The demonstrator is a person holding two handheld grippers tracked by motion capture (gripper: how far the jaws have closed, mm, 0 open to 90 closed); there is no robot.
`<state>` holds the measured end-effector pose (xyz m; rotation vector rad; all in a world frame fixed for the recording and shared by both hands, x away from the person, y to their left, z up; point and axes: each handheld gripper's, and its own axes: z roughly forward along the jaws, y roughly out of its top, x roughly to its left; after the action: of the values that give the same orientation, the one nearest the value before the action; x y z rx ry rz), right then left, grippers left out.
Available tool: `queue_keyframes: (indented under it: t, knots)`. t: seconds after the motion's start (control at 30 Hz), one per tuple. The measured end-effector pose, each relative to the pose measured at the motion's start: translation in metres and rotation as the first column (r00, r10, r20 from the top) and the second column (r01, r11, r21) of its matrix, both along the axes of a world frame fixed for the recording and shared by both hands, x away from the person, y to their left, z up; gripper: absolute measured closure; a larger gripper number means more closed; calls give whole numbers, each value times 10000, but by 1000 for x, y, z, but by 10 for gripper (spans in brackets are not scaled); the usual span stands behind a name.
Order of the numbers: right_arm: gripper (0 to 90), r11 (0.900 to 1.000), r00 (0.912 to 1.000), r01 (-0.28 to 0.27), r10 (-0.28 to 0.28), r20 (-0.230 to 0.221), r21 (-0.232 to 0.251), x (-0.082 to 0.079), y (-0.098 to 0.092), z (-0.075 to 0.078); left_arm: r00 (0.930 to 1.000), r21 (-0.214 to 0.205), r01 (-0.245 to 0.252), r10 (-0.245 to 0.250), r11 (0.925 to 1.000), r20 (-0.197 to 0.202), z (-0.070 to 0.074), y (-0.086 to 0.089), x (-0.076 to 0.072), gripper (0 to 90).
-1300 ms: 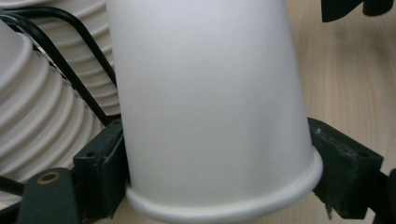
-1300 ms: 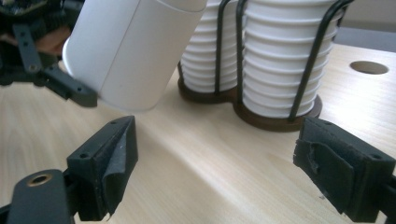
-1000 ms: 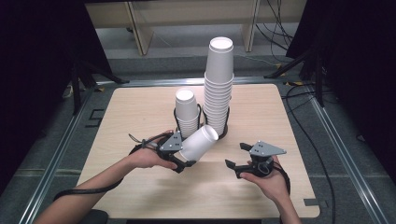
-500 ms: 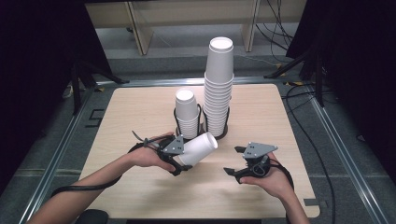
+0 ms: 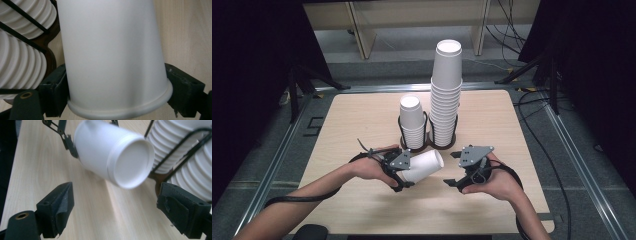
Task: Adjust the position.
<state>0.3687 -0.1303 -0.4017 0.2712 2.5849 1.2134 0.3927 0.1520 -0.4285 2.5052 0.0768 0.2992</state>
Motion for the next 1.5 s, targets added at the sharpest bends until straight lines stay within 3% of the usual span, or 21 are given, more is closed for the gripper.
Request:
queue_keyframes:
  t: [0.13,0.2,0.23,0.27,0.3,0.47,0.5,0.53,0.73,0.8,0.87,0.93,0.97,1.0,1.1,1.17,1.27,1.3,1.37,1.4,1.5]
  knots:
    - [135,9991,9991,-417,416,-118,-39,3,9,5,9999,175,113,-111,9998,-119,0,-2,-1,167]
    - [135,9981,9983,-569,572,124,-220,6,13,7,9997,334,241,-239,9991,-70,0,-3,-2,167]
    - [136,9984,9986,-525,525,8,-224,5,15,8,9996,422,292,-289,9987,-67,1,-3,-2,167]
    - [135,9975,9977,-653,658,186,-264,7,16,9,9995,419,304,-300,9987,-105,1,-3,-2,168]
    - [135,9978,9980,-625,625,0,-227,7,18,10,9994,447,330,-326,9985,-100,1,-4,-3,167]
    - [137,9932,9936,-1067,1082,317,-468,12,29,14,9984,640,532,-518,9965,-235,2,-6,-2,168]
    - [137,9918,9923,-1161,1182,366,-539,13,31,15,9988,601,479,-473,9970,-130,1,-6,-3,168]
    - [138,9928,9943,-1051,1060,127,-582,12,33,14,9986,631,516,-509,9967,-128,1,-7,-3,168]
    - [145,9849,9898,-1386,1413,188,-1039,15,46,17,9979,712,630,-617,9955,-201,1,-8,-4,169]
    - [146,9800,9850,-1593,1658,469,-1190,16,49,19,9981,595,592,-580,9965,-219,1,-9,-4,169]
    - [146,9821,9892,-1446,1466,73,-1208,14,52,18,9974,714,705,-691,9950,-207,1,-9,-4,169]
    - [146,9768,9842,-1661,1728,396,-1349,17,55,18,9971,770,743,-730,9943,-206,1,-9,-5,169]
    - [146,9776,9860,-1608,1651,211,-1358,17,56,17,9969,791,768,-753,9939,-223,2,-9,-5,169]
    - [147,9758,9842,-1658,1728,382,-1425,17,57,17,9968,796,782,-767,9938,-220,2,-9,-5,169]
    - [148,9736,9836,-1729,1785,245,-1491,18,59,15,9967,807,788,-772,9936,-234,2,-9,-4,169]
    - [148,9766,9888,-1494,1484,-185,-1549,15,60,13,9964,829,834,-819,9931,-214,2,-9,-4,169]
    - [151,9716,9857,-1686,1675,-206,-1660,15,63,11,9956,919,929,-911,9914,-233,2,-10,-5,169]
    - [151,9671,9815,-1901,1914,-85,-1689,17,64,11,9961,774,857,-838,9933,-280,2,-11,-6,169]
    - [153,9702,9859,-1670,1637,-335,-1758,15,64,11,9952,817,965,-946,9920,-269,2,-12,-7,169]
    - [155,9731,9890,-1419,1314,-684,-1815,11,65,10,9951,807,971,-953,9920,-261,2,-12,-7,169]
    - [158,9629,9802,-1980,1959,-301,-1835,17,68,9,9948,838,1003,-985,9914,-257,3,-12,-7,169]
